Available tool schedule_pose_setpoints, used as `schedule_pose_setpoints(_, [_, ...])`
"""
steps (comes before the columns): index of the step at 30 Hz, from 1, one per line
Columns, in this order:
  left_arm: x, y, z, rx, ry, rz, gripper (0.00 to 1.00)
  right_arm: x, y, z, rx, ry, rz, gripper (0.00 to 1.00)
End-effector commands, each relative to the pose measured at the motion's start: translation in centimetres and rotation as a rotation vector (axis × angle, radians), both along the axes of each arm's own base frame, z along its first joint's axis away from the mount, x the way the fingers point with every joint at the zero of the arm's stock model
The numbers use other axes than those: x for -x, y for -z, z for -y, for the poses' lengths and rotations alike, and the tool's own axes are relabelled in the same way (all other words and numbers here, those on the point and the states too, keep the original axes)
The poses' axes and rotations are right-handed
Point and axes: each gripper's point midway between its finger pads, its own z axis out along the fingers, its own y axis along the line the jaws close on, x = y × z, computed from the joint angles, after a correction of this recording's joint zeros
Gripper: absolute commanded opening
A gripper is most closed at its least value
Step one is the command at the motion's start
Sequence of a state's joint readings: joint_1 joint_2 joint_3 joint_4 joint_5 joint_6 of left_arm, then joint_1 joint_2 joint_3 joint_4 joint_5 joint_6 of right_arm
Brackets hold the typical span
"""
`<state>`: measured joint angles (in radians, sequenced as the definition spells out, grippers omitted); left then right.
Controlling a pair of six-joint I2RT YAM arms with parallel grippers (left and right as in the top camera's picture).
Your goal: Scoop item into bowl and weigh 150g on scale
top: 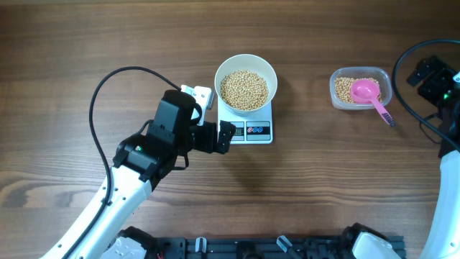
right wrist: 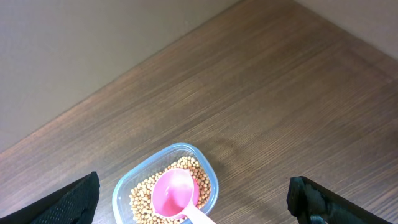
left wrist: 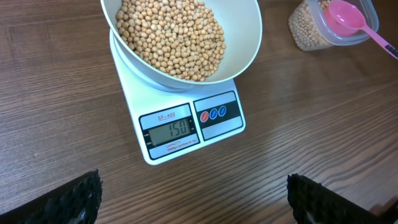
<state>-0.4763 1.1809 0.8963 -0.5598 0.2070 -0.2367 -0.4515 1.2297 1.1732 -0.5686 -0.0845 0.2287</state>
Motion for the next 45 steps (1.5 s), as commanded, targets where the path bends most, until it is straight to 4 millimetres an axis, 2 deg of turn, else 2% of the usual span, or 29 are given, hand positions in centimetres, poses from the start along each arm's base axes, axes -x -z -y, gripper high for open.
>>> schedule_pose_setpoints(1, [0.0, -0.3, 0.0, -0.012, 0.013, 0.022, 1.0, -0.1, 0.0, 0.3, 0.022, 0.002, -0.012, 1.0])
schedule_pose_setpoints(29, [0.0, -0.3, 0.0, -0.012, 0.013, 0.022, 1.0, -0.1, 0.0, 0.3, 0.023, 0.001, -0.012, 1.0])
schedule_pose_setpoints(31, [0.0, -0.3, 0.0, -0.012, 0.013, 0.022, 1.0, 0.4, 0.1, 0.1, 0.016, 0.001, -0.026, 1.0])
schedule_pose_setpoints(36, [0.0, -0.3, 0.0, -0.012, 0.013, 0.023, 1.0, 3.0, -0.6, -2.5, 0.01, -0.035, -0.048, 1.0])
schedule_pose_setpoints(38, [0.0, -0.3, 0.0, -0.012, 0.013, 0.022, 1.0, 3.6, -1.3, -4.9, 0.075, -0.134, -0.03, 1.0])
schedule_pose_setpoints(43, [0.0, -0.3, 0.0, -0.012, 0.013, 0.022, 1.0, 3.5, -2.8, -10.6, 0.322, -0.414, 0.09, 1.0])
schedule_pose_setpoints(45, [0.0, -0.3, 0.0, -0.012, 0.013, 0.022, 1.0, 3.7, -3.0, -12.2, 0.376, -0.465, 0.163, 1.0])
